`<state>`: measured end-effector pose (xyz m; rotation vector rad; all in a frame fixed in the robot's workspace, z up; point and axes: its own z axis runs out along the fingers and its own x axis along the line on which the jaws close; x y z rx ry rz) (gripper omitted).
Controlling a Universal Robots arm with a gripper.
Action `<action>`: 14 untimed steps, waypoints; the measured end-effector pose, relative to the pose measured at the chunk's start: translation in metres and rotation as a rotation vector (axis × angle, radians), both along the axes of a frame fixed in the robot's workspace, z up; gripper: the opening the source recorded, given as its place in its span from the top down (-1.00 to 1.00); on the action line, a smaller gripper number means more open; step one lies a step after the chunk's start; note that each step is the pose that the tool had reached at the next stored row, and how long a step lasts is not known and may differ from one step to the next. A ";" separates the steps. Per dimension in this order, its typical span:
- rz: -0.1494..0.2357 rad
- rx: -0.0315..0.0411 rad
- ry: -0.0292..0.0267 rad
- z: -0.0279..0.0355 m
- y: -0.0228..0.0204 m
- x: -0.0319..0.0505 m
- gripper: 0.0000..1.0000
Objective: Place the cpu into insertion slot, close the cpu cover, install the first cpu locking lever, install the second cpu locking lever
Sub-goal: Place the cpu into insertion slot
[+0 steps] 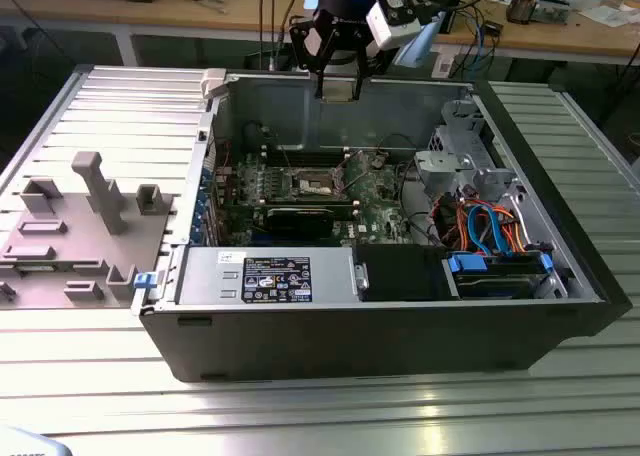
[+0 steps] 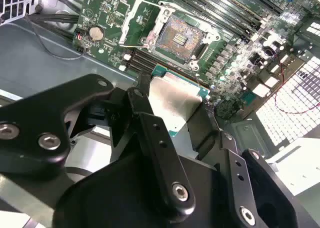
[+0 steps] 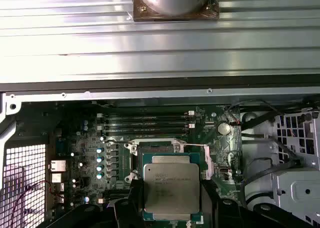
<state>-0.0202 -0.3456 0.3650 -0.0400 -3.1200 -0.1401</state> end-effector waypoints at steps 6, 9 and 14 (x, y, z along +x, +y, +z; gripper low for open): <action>0.000 -0.0001 0.0000 -0.0016 0.0000 -0.0003 -0.08; 0.000 0.0000 0.0000 -0.0022 0.0000 -0.0003 -0.08; 0.000 0.0000 0.0000 -0.0028 0.0000 -0.0003 -0.08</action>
